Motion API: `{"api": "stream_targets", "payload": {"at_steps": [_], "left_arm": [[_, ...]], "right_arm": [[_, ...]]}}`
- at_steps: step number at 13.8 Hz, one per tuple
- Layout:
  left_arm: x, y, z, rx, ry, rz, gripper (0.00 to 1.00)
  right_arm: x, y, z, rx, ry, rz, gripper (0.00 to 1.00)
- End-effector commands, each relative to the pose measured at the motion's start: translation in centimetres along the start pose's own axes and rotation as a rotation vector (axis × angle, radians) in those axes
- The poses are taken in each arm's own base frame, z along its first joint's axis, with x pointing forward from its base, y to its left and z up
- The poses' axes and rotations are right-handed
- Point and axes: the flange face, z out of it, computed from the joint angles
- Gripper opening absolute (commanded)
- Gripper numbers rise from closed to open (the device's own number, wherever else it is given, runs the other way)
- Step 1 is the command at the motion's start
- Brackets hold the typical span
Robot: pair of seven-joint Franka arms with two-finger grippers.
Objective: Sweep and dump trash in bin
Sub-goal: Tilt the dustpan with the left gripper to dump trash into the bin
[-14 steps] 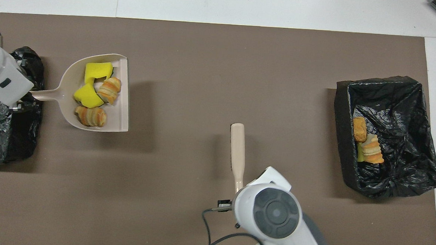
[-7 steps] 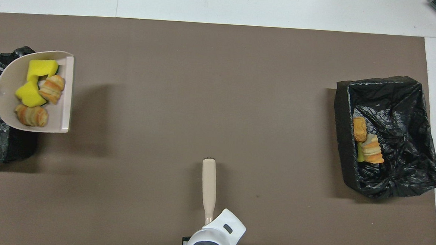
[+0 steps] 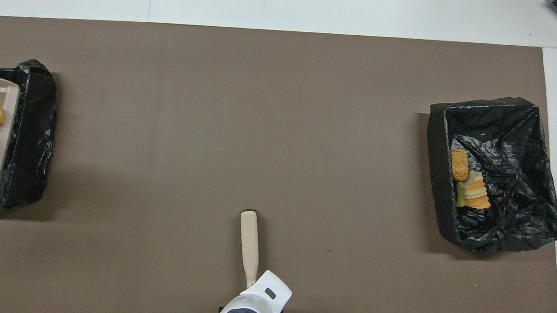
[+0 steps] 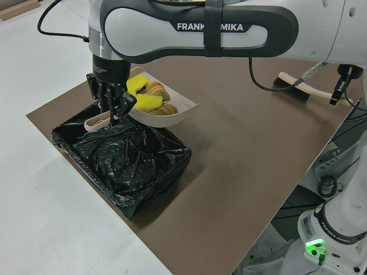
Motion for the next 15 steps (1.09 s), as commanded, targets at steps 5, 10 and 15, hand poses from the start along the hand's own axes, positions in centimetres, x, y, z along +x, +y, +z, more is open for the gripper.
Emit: {"api": "stream_targets", "payload": {"at_steps": [5,10,15], "left_arm": [[0.4,0.4,-0.7,-0.019,-0.384,-0.002,0.0],[1.8,1.5,-2.9,-0.023,-0.597,-0.062,0.0],[2.4,1.1,-7.0,-0.047,-0.779,-0.008,0.0]], "right_arm": [[3.4,-0.6,-1.5,0.042,0.002,0.069,1.0],[10.4,7.4,-9.6,0.133,0.126,0.234,1.0],[14.6,17.2,-18.5,0.094,0.127,0.294,1.0]]}}
